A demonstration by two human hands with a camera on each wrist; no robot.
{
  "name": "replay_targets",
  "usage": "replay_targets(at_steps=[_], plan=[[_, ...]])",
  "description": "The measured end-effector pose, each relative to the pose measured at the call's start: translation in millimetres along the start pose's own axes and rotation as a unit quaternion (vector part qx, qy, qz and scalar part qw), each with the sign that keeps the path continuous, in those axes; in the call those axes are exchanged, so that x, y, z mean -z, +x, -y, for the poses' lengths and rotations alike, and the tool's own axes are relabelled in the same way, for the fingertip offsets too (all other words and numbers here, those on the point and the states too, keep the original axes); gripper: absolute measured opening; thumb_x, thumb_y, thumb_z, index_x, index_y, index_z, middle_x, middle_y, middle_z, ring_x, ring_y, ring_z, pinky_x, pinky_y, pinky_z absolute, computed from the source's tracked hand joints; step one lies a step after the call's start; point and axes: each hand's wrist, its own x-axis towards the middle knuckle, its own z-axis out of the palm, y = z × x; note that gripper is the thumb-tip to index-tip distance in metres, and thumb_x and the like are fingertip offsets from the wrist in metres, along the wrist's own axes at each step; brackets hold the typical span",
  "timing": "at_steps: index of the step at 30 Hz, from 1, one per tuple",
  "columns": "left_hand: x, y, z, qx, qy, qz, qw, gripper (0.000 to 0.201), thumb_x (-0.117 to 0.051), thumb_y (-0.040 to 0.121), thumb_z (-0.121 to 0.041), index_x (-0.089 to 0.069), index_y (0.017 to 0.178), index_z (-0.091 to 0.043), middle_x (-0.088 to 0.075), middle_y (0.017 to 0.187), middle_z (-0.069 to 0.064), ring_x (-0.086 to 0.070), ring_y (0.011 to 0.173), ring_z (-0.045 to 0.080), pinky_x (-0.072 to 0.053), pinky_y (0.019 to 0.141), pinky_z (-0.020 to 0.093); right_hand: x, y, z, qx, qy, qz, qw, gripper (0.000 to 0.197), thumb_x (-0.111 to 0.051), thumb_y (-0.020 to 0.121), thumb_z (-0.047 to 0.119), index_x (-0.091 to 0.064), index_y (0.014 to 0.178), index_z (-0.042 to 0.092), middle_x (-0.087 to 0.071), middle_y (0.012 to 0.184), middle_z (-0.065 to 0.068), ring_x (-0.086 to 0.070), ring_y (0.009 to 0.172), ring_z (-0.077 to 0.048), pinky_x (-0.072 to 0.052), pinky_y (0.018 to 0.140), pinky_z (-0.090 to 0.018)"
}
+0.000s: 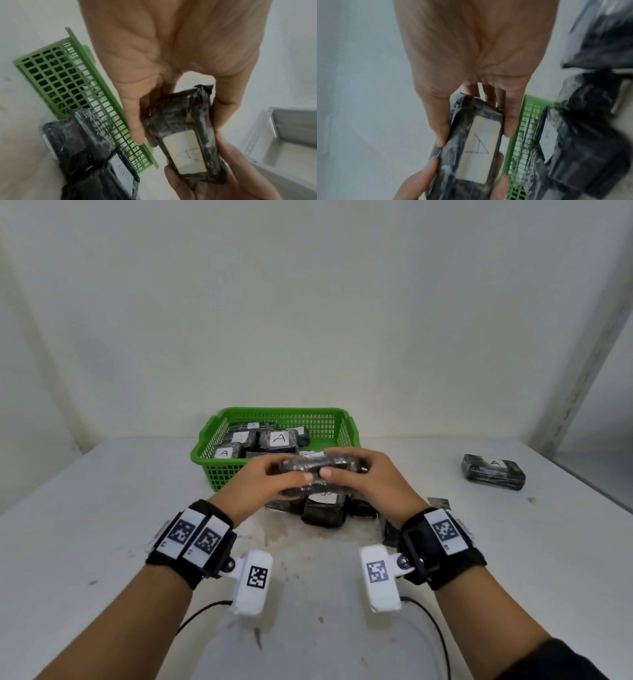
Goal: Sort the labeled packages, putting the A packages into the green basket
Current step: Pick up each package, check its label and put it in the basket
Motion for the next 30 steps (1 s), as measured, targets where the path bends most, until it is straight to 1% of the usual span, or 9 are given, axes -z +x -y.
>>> replay_targets(at_steps=[3,8,11,15,18,21,24,28,30], plan=[[6.8,7.0,7.2,0.0,-0.057,-0.054,0.997,0.039,-0.08,0.08,-0.019,-0.07,0.115,-0.006,-0.074,0.111,0.013,-0.072,0.103,0.031,-0.056,0.093,0.048,-16.1,11.1,-4.2,0.009,0.038,-0.053,0.998,0.027,-0.086,0.084,0.021,-0.081,0.108,0.01,-0.082,0.102,-0.008,-0.079,0.093,-0.022,-0.063,0.081,-0.032],[18.8,14.3,12.5,-0.001,-0.094,-0.131,0.987,0.021,-0.074,0.085,-0.009,-0.072,0.105,-0.001,-0.075,0.099,0.014,-0.071,0.095,0.03,-0.06,0.083,0.039,-24.9,30.0,-11.5,-0.037,0.103,-0.02,0.994,0.038,-0.08,0.089,0.014,-0.07,0.124,0.005,-0.076,0.119,-0.016,-0.074,0.11,-0.032,-0.061,0.095,-0.041],[25.6,14.7,14.6,-0.001,-0.13,-0.109,0.985,0.035,-0.075,0.082,-0.016,-0.07,0.113,-0.002,-0.074,0.109,0.016,-0.072,0.1,0.029,-0.061,0.08,0.035,-25.8,35.5,-13.3,-0.045,0.116,-0.022,0.992,0.033,-0.077,0.091,0.006,-0.069,0.122,-0.001,-0.075,0.118,-0.021,-0.073,0.111,-0.035,-0.062,0.094,-0.041],[29.5,16.9,23.5,-0.014,-0.104,-0.133,0.986,0.023,-0.075,0.083,-0.009,-0.072,0.106,-0.004,-0.077,0.101,0.011,-0.073,0.097,0.027,-0.06,0.079,0.037,-31.0,42.1,-16.1,-0.045,0.094,-0.021,0.994,0.029,-0.079,0.089,0.005,-0.072,0.117,0.003,-0.077,0.116,-0.018,-0.076,0.106,-0.031,-0.064,0.087,-0.035],[31.7,18.9,25.8,-0.014,-0.086,-0.112,0.99,0.024,-0.076,0.083,-0.009,-0.073,0.107,-0.008,-0.077,0.104,0.01,-0.073,0.099,0.025,-0.059,0.082,0.038,-35.0,45.9,-13.2,-0.018,0.066,0.002,0.998,0.03,-0.083,0.085,0.01,-0.077,0.114,0.008,-0.08,0.109,-0.01,-0.078,0.1,-0.024,-0.062,0.087,-0.031],[34.7,20.7,26.5,-0.015,-0.09,-0.109,0.99,0.024,-0.075,0.085,-0.013,-0.073,0.108,-0.009,-0.077,0.103,0.008,-0.073,0.097,0.023,-0.06,0.082,0.039,-40.0,50.3,-12.5,0.005,0.064,-0.008,0.998,0.028,-0.085,0.083,0.011,-0.08,0.11,0.007,-0.081,0.105,-0.009,-0.078,0.1,-0.025,-0.061,0.093,-0.035],[41.5,24.5,29.6,-0.019,-0.095,-0.129,0.987,0.026,-0.075,0.084,-0.012,-0.072,0.109,-0.004,-0.076,0.103,0.012,-0.073,0.099,0.028,-0.059,0.086,0.043,-42.6,54.9,-17.9,-0.011,0.067,-0.009,0.998,0.032,-0.084,0.084,0.01,-0.077,0.115,0.01,-0.08,0.111,-0.01,-0.077,0.105,-0.024,-0.061,0.093,-0.036],[46.5,26.9,35.8,-0.013,-0.128,-0.111,0.985,0.048,-0.079,0.074,-0.023,-0.068,0.116,-0.001,-0.074,0.112,0.015,-0.07,0.107,0.031,-0.057,0.092,0.045,-40.1,54.6,-24.5,-0.031,0.087,-0.02,0.995,0.033,-0.082,0.087,0.007,-0.073,0.119,0.009,-0.077,0.116,-0.013,-0.076,0.107,-0.027,-0.062,0.094,-0.041],[43.7,26.1,41.3,-0.022,-0.12,-0.121,0.985,0.044,-0.079,0.076,-0.015,-0.068,0.116,-0.002,-0.074,0.111,0.014,-0.071,0.107,0.031,-0.058,0.091,0.044,-38.8,52.7,-27.5,-0.02,0.069,-0.029,0.997,0.035,-0.082,0.086,0.005,-0.074,0.119,0.012,-0.077,0.116,-0.011,-0.075,0.109,-0.024,-0.062,0.096,-0.041]])
